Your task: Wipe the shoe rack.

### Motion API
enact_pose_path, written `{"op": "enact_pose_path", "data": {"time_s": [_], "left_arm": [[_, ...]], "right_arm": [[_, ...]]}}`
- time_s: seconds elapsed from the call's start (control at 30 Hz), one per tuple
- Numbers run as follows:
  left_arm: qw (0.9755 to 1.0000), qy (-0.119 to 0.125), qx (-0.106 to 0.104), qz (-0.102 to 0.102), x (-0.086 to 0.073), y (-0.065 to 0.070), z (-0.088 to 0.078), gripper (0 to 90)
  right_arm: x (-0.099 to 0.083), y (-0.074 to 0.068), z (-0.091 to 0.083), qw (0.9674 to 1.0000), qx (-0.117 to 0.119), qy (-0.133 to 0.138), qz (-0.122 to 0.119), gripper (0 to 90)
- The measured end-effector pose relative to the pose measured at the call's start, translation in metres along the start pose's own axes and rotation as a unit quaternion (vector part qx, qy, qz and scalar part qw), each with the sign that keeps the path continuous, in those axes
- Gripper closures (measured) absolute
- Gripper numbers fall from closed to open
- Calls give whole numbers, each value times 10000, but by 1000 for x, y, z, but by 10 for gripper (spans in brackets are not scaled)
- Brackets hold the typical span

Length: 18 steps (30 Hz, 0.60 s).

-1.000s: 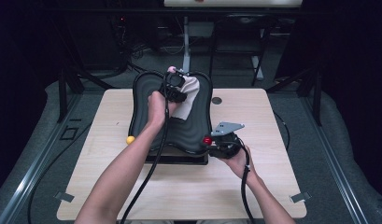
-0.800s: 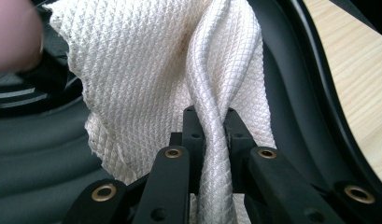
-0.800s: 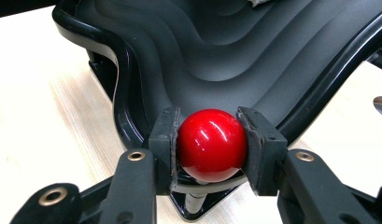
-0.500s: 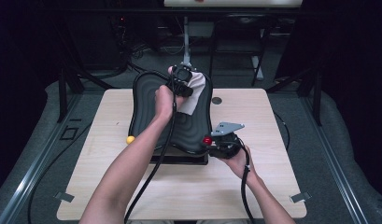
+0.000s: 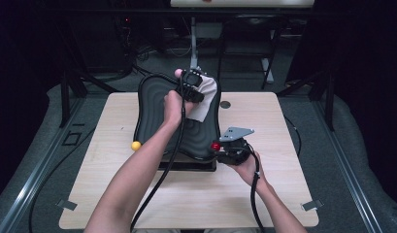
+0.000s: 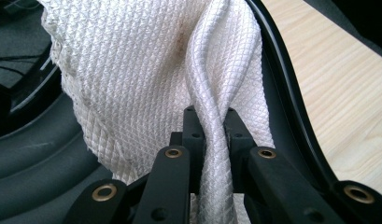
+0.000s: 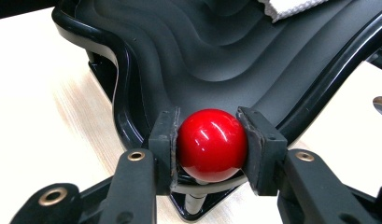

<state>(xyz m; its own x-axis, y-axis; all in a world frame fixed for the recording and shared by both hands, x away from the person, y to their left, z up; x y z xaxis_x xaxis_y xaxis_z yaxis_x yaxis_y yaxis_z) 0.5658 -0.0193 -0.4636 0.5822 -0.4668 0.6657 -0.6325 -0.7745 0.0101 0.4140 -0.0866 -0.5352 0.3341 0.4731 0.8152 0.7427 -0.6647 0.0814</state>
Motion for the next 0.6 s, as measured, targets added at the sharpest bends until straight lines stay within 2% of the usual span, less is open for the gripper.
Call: {"op": "enact_pose_path", "data": {"time_s": [0.3, 0.43, 0.6], "left_arm": [[9998, -29, -84, 166, -12, 10, -1, 823], [9995, -36, -122, 275, -23, 16, -3, 823], [9993, 8, -191, 311, -35, 20, -5, 824]], "right_arm": [[0, 0, 0, 10000, -9, -6, -16, 606], [0, 0, 0, 10000, -27, -16, -35, 606], [0, 0, 0, 10000, -13, -14, -23, 606]]}}
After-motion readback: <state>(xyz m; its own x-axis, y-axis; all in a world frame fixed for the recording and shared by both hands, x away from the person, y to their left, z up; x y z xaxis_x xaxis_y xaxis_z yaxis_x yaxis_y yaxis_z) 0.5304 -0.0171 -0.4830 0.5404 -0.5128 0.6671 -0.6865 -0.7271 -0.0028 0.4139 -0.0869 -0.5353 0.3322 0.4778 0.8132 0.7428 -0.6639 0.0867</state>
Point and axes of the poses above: each handheld gripper's, and its own axes: z roughly forward along the jaws, x roughly out of its top, y roughly to its right, the point moved 10 cm from there along z, roughly forward along the jaws, and after that the axes turned 3 degrees about -x, right-handed, at the moved point
